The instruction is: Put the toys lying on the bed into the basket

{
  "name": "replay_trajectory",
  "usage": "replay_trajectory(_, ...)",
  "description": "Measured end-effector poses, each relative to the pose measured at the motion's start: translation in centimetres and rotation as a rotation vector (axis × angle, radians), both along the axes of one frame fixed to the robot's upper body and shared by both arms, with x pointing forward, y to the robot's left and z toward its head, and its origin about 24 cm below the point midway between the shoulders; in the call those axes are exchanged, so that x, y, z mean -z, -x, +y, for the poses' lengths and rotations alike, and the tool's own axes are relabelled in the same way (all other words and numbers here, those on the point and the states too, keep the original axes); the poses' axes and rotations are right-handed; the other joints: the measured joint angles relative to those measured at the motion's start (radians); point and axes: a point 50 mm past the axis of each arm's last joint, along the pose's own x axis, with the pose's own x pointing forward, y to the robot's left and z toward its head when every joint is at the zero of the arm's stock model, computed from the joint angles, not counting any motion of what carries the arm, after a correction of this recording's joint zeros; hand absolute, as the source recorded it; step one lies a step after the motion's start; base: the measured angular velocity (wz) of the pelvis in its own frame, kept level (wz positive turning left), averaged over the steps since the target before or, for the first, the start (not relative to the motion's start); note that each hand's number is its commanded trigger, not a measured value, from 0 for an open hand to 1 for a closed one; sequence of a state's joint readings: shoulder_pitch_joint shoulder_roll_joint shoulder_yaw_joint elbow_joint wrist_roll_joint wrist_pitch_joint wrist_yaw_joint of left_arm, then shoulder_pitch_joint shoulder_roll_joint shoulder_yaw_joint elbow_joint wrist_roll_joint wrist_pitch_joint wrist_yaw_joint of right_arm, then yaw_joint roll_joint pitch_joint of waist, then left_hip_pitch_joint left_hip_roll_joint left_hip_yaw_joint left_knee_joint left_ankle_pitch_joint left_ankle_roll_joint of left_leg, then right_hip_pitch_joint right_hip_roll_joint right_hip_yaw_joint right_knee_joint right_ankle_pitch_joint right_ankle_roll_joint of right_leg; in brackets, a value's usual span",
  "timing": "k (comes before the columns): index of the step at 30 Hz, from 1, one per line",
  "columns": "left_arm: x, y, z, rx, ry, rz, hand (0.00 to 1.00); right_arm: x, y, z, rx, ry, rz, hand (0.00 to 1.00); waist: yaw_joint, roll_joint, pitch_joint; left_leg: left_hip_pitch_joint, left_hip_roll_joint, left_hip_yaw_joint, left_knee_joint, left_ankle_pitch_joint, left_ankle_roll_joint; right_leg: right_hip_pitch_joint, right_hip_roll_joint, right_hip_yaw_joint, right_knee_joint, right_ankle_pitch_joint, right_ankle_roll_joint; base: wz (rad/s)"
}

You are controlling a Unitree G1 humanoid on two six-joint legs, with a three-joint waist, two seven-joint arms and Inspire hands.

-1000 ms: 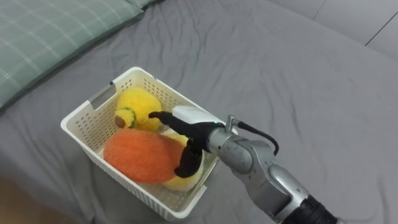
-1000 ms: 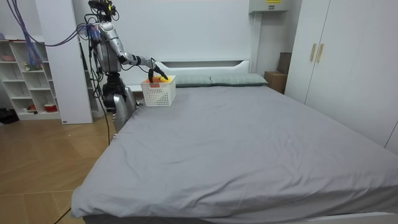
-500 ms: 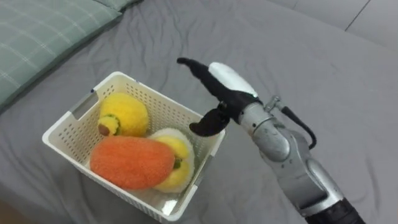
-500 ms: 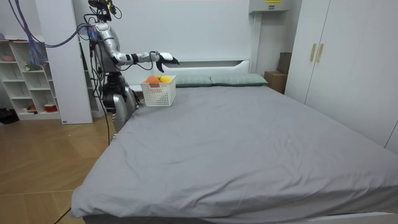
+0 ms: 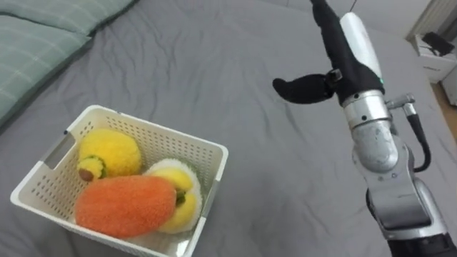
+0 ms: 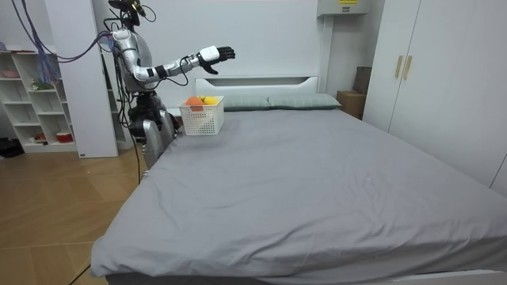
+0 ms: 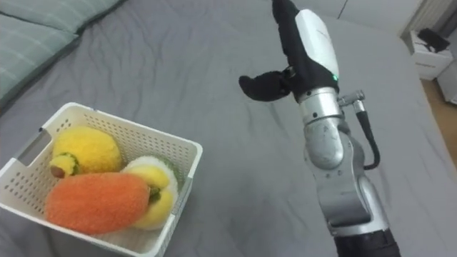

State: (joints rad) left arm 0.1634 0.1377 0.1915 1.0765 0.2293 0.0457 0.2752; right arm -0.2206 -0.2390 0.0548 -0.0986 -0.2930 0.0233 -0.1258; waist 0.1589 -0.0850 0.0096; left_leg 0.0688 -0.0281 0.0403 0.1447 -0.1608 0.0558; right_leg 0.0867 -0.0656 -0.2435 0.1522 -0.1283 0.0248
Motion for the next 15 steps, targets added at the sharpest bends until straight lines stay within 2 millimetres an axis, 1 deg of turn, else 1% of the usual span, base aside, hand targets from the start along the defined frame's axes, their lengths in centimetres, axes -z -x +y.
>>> replay_trajectory(1,0.0,0.4,0.0,-0.002,-0.002,0.007,0.0,0.0,0.2,-0.8,0.03,-0.033,-0.01,0.0,-0.016,0.001,-0.0004,0.0,0.0,0.003,0.001,0.0,0.0,-0.001,0.0,0.001,0.0,0.0,0.0,-0.03)
replay_trajectory(2,0.1,1.1,0.0,-0.009,-0.002,0.024,0.0,0.1,0.5,-1.7,0.073,-0.05,-0.021,0.0,-0.023,0.006,-0.0035,0.0,0.001,0.007,0.001,0.0,0.0,-0.002,0.0,0.008,0.0,0.0,0.0,-0.06)
replay_trajectory(3,0.1,1.5,0.0,-0.011,-0.002,0.032,0.0,0.2,0.7,-2.2,0.097,-0.055,-0.024,0.0,-0.024,0.009,-0.006,0.0,0.001,0.011,0.0,-0.001,0.0,-0.002,0.0,0.011,0.0,0.0,0.0,-0.12)
replay_trajectory(4,0.2,2.2,-0.1,-0.017,0.0,0.048,0.0,0.6,1.0,-3.1,0.143,-0.079,-0.023,0.0,-0.033,0.018,-0.0089,0.006,0.002,0.015,-0.002,-0.001,0.001,-0.002,0.001,0.018,0.0,0.001,0.001,-0.11)
replay_trajectory(5,0.2,2.7,-0.1,-0.021,0.0,0.059,0.0,1.0,1.5,-3.9,0.184,-0.105,-0.018,0.0,-0.046,0.022,-0.0115,0.012,0.002,0.016,-0.003,-0.001,0.001,0.0,0.001,0.018,0.0,0.001,0.001,-0.08)
replay_trajectory(6,0.2,2.9,-0.1,-0.022,-0.001,0.064,0.0,1.3,1.7,-4.2,0.204,-0.115,-0.014,0.0,-0.051,0.025,-0.0123,0.012,0.002,0.017,-0.004,-0.001,0.001,0.001,0.001,0.019,0.0,0.001,0.001,-0.05)
replay_trajectory(7,0.2,3.1,-0.1,-0.025,-0.004,0.069,0.0,1.8,2.2,-4.8,0.236,-0.127,-0.004,0.0,-0.063,0.033,-0.0113,0.011,0.002,0.019,-0.005,-0.001,0.001,0.001,0.002,0.021,0.001,0.001,0.001,-0.08)
replay_trajectory(8,0.2,3.2,-0.1,-0.028,-0.01,0.071,0.0,2.3,2.4,-5.3,0.263,-0.134,0.008,0.0,-0.074,0.041,-0.0106,0.011,0.003,0.024,-0.01,-0.001,0.001,-0.001,0.002,0.025,0.001,0.001,0.001,-0.11)
replay_trajectory(9,0.2,3.2,-0.1,-0.029,-0.013,0.07,0.0,2.5,2.6,-5.5,0.279,-0.136,0.015,0.0,-0.078,0.044,-0.0117,0.011,0.004,0.03,-0.01,-0.001,0.001,-0.004,0.003,0.027,0.002,0.001,0.001,-0.18)
replay_trajectory(10,0.2,3.1,-0.2,-0.031,-0.013,0.066,0.0,3.0,2.9,-6.2,0.311,-0.144,0.03,0.0,-0.086,0.048,-0.0146,0.012,0.007,0.041,-0.011,-0.002,0.0,-0.007,0.005,0.04,0.002,0.001,0.0,-0.16)
replay_trajectory(11,0.2,3.1,-0.1,-0.034,-0.013,0.062,0.0,3.6,3.2,-6.8,0.341,-0.148,0.049,0.0,-0.1,0.049,-0.0149,0.012,0.008,0.043,-0.012,-0.002,0.0,-0.008,0.007,0.044,0.003,0.001,0.0,-0.15)
replay_trajectory(12,0.2,3.0,-0.1,-0.037,-0.013,0.058,0.0,3.8,3.3,-7.2,0.356,-0.158,0.056,0.0,-0.104,0.049,-0.015,0.012,0.009,0.046,-0.012,-0.002,-0.001,-0.01,0.008,0.047,0.003,0.002,-0.001,-0.17)
replay_trajectory(13,0.1,2.8,-0.1,-0.039,-0.012,0.045,0.0,4.1,3.7,-7.8,0.387,-0.177,0.062,0.0,-0.105,0.048,-0.0153,0.011,0.012,0.059,-0.011,-0.003,-0.002,-0.018,0.011,0.052,0.004,0.003,-0.003,-0.24)
replay_trajectory(15,0.0,2.4,0.0,-0.043,-0.014,0.028,0.0,4.4,4.3,-8.5,0.432,-0.199,0.06,0.0,-0.121,0.045,-0.0132,0.01,0.015,0.068,-0.011,-0.003,-0.003,-0.023,0.013,0.057,0.004,0.005,-0.005,-0.17)
